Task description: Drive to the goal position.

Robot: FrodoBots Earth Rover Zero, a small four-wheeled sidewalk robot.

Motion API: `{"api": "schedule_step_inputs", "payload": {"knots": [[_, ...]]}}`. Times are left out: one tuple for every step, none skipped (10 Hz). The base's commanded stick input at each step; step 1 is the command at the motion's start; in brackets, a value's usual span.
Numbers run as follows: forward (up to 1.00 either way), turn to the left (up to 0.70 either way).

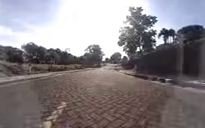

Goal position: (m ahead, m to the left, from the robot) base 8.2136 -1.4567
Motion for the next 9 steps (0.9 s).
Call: {"api": "schedule_step_inputs", "payload": {"knots": [[1.00,0.00],[1.00,0.00],[1.00,0.00],[1.00,0.00],[1.00,0.00],[1.00,0.00],[1.00,0.00],[1.00,0.00],[1.00,0.00]]}}
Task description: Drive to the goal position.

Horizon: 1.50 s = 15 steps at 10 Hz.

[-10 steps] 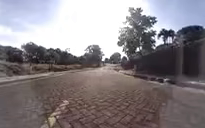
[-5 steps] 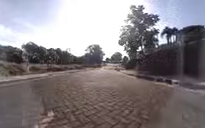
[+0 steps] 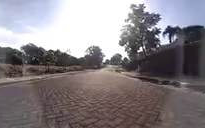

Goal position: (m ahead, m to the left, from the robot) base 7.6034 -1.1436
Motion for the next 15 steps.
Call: {"api": "schedule_step_inputs", "payload": {"knots": [[1.00,0.00],[1.00,0.00],[1.00,0.00],[1.00,0.00],[1.00,0.00],[1.00,0.00],[1.00,0.00],[1.00,0.00],[1.00,0.00],[1.00,0.00],[1.00,0.00],[1.00,0.00],[1.00,0.00],[1.00,0.00],[1.00,0.00]]}}
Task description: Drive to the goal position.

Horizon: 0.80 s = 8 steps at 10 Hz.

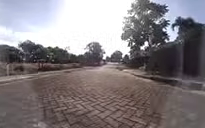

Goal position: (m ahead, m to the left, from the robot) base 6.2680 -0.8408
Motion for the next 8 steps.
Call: {"api": "schedule_step_inputs", "payload": {"knots": [[1.00,0.00],[1.00,0.00],[1.00,0.00],[1.00,0.00],[1.00,0.00],[1.00,0.00],[1.00,0.00],[1.00,0.00]]}}
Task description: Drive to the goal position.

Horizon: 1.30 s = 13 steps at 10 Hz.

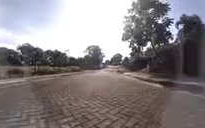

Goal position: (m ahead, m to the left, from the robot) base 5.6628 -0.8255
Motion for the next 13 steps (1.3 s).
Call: {"api": "schedule_step_inputs", "payload": {"knots": [[1.00,0.00],[1.00,0.00],[1.00,0.00],[1.00,0.00],[1.00,0.00],[1.00,0.00],[1.00,0.00],[1.00,0.00],[1.00,0.00],[1.00,0.00],[1.00,0.00],[1.00,0.00],[1.00,0.00]]}}
